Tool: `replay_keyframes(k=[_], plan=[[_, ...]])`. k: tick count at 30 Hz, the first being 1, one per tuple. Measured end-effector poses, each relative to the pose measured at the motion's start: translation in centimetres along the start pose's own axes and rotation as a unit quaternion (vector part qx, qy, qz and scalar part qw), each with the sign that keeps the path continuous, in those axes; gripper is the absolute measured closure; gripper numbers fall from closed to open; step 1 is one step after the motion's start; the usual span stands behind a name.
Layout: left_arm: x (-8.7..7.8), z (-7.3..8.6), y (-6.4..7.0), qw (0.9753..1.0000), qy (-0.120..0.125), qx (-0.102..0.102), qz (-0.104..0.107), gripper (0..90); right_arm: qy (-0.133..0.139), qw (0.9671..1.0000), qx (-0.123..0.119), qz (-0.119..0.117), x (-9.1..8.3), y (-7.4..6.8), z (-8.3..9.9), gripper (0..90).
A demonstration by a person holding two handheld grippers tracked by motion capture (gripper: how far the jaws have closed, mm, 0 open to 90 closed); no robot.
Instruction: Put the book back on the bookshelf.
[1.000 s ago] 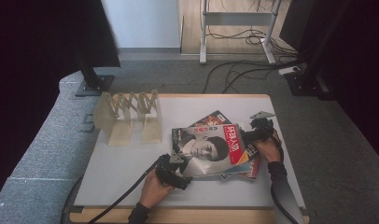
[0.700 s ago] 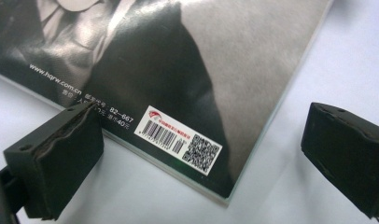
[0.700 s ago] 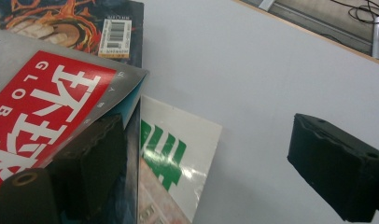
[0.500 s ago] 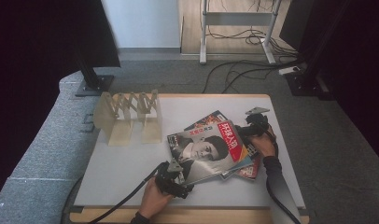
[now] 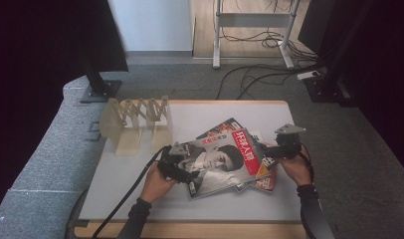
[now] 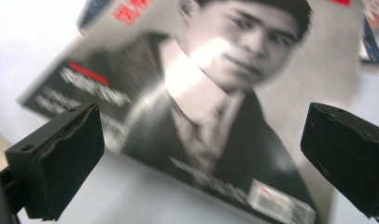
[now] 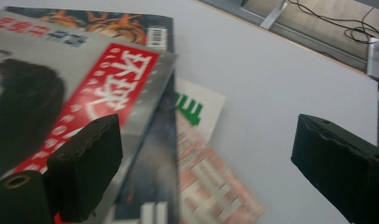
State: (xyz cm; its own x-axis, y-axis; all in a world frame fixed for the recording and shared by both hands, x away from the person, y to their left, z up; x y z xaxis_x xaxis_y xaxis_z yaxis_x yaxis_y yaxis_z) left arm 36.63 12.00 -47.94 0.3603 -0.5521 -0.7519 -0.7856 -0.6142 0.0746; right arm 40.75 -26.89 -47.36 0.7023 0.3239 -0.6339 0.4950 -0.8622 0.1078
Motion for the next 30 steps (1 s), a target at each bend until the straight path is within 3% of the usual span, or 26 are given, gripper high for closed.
replay_keyframes(k=[3,7,12,13,19,22,30], plan=[[0.9,-1.4,-1.6,0.9998,-0.008,0.013,-0.009,0.0,0.001,0.9999,-0.005,-0.010,-1.2,-1.1,0.9,6.8],[2.1,-2.8,-3.3,0.9998,-0.011,0.014,-0.013,0.0,0.002,0.9997,-0.005,-0.024,-2.6,-2.6,2.4,4.9],[4.0,-3.9,-4.5,0.9995,-0.025,0.016,-0.011,0.0,0.004,0.9994,0.002,-0.034,-3.7,-4.2,4.3,2.2],[4.3,-4.0,-4.7,0.9997,-0.019,0.009,-0.007,0.0,0.002,0.9993,0.001,-0.038,-3.8,-4.5,4.7,1.8],[5.8,-4.0,-5.2,0.9994,-0.034,0.009,-0.008,0.0,0.000,0.9991,-0.006,-0.043,-3.9,-6.2,6.4,1.6],[6.3,-3.9,-5.2,0.9993,-0.038,-0.001,0.003,0.0,-0.003,0.9991,-0.007,-0.042,-3.5,-6.5,6.6,2.0],[6.0,-3.5,-4.3,0.9985,-0.054,-0.007,-0.009,0.0,-0.006,0.9996,-0.009,-0.027,-2.8,-6.3,6.7,2.7]])
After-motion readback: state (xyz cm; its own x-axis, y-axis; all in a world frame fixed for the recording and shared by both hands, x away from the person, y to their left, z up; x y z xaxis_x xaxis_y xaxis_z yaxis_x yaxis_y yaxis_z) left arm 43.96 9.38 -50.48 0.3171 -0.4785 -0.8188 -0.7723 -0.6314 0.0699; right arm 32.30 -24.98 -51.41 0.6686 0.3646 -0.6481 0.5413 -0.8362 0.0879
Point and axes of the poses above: each handheld gripper's, and its own axes: x roughly forward along the jaws, z roughly out of its underside, y roughly to its right, the point moved 1 cm from there along x, roughly forward along the jaws, and after that the axes turned 3 degrees about -y, right-handed, at the moved point
